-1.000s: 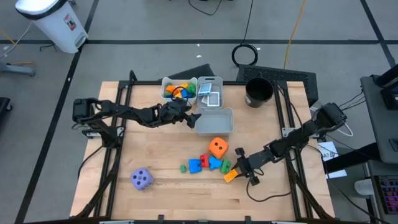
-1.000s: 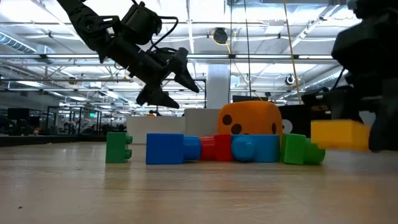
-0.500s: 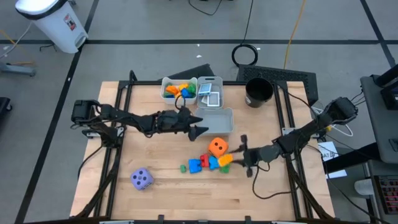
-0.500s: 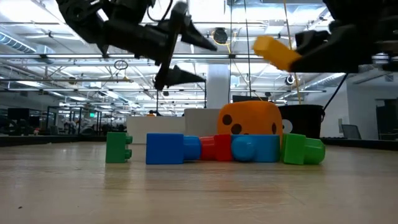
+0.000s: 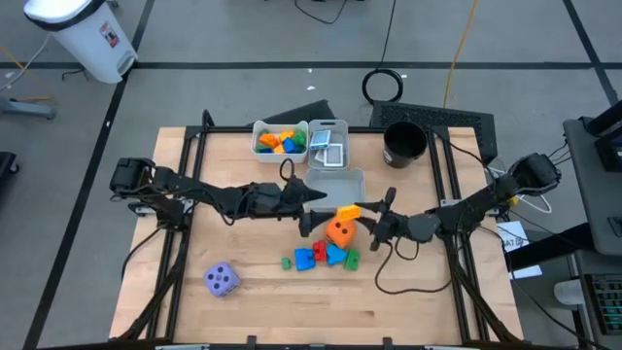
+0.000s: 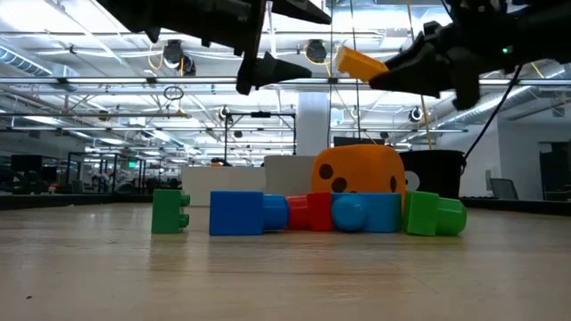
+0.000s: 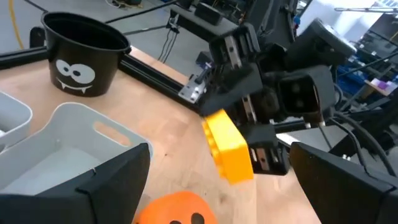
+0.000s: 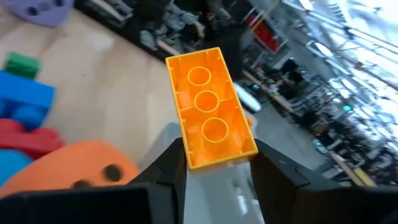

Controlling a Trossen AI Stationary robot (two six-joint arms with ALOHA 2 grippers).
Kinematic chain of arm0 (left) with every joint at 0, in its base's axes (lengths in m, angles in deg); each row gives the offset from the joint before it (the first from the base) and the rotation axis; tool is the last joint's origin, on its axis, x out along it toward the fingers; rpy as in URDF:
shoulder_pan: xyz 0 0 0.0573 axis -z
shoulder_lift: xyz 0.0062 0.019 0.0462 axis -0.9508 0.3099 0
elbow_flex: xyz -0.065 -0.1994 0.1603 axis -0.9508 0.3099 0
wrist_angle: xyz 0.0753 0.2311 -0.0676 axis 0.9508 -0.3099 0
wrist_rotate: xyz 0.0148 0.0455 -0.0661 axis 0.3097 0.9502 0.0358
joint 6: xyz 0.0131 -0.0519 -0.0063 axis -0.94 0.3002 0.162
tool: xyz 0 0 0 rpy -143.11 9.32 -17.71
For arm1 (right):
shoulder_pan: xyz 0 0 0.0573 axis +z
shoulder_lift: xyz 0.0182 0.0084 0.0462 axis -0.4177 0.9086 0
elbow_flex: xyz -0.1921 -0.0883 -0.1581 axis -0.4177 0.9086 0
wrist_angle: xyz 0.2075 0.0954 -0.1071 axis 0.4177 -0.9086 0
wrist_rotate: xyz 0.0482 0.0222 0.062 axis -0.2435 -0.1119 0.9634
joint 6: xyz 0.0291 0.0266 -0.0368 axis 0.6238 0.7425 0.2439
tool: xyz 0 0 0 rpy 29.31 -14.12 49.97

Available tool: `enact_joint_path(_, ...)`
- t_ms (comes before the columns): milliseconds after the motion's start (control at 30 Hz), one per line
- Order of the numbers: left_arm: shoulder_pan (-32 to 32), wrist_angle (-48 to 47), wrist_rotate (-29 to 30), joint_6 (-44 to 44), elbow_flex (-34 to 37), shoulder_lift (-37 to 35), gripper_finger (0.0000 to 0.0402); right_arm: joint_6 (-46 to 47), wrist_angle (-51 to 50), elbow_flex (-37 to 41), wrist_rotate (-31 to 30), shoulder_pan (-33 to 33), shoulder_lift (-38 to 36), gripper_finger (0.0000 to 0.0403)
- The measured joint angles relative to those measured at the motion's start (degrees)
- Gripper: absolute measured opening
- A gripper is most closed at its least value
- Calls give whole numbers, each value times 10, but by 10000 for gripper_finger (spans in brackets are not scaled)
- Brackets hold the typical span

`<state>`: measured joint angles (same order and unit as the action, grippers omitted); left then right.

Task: Pick & Place Toys
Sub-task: Put the yellow game piece into the white bin

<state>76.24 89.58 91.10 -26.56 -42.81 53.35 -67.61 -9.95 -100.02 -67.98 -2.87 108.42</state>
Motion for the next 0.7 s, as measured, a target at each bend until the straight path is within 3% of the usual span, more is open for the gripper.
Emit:
enact_joint_path(233, 0, 9, 16, 6, -1, 3, 390, -23, 32, 0, 2, -37, 0, 114)
enact_joint_path(467, -3, 17, 17, -1, -62, 79, 390, -22, 28, 0, 1, -41, 2, 117)
enact_joint_path(700, -14, 10, -29, -4, -112, 121, 390, -21, 26, 0, -1, -33, 2, 115)
